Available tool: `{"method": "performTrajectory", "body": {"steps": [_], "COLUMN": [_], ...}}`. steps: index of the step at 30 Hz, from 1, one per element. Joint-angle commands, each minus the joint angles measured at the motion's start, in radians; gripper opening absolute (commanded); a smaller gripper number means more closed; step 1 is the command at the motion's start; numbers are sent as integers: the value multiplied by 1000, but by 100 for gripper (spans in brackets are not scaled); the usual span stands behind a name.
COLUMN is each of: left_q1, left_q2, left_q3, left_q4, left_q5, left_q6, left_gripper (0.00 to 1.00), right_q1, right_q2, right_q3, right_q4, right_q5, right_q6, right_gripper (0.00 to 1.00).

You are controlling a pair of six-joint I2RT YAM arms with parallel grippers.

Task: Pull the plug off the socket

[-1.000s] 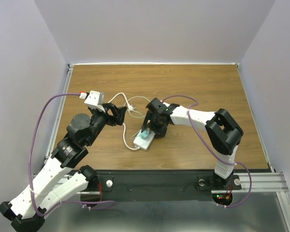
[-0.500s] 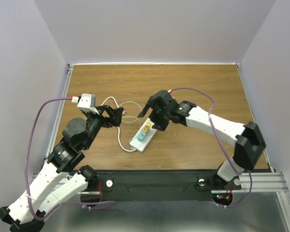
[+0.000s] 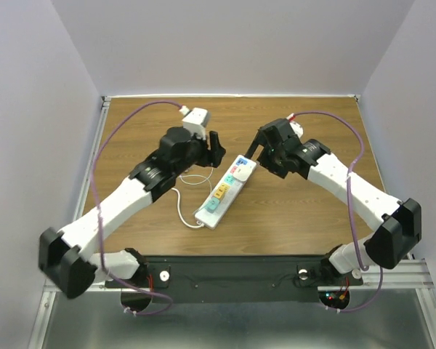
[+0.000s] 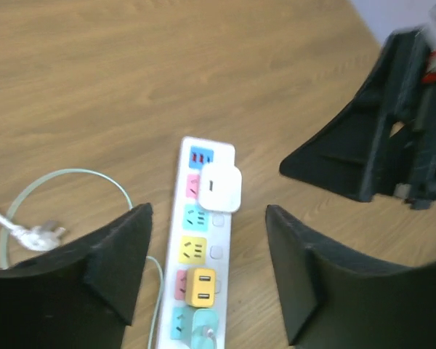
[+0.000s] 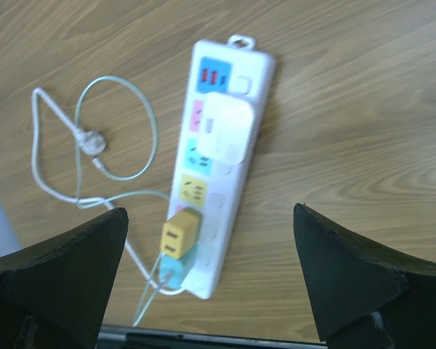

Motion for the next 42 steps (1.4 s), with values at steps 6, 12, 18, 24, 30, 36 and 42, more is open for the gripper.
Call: {"method": "performTrajectory", "body": {"steps": [6, 12, 18, 24, 30, 36, 42], "left_q1": [7, 20, 21, 26, 41, 44, 52], "left_q2": [267, 317, 376, 406, 334, 366, 462], "left_q3": [119, 107, 96, 105, 26, -3, 7], "left_q4": [-21, -29, 8, 10, 44, 53, 76], "left_q5": [181, 203, 180, 177, 163, 160, 140], "left_q6": [90, 66, 58, 24, 3, 4, -22], "left_gripper": [14, 0, 0, 0, 0, 0, 0], "right_q1": [-102, -111, -111, -113, -115, -118, -128], "right_q2": [-44, 88, 179, 265, 324, 346, 383], "right_q3": [38, 44, 8, -23, -54, -60, -68], "right_q4": [-81, -47, 131, 267, 329, 356, 367], "right_q5": [38, -141, -243, -348, -376, -371, -394], "right_q6": [-143, -206, -220, -259, -233, -191, -156], "right_gripper": [97, 92, 91, 91, 93, 93, 91]}}
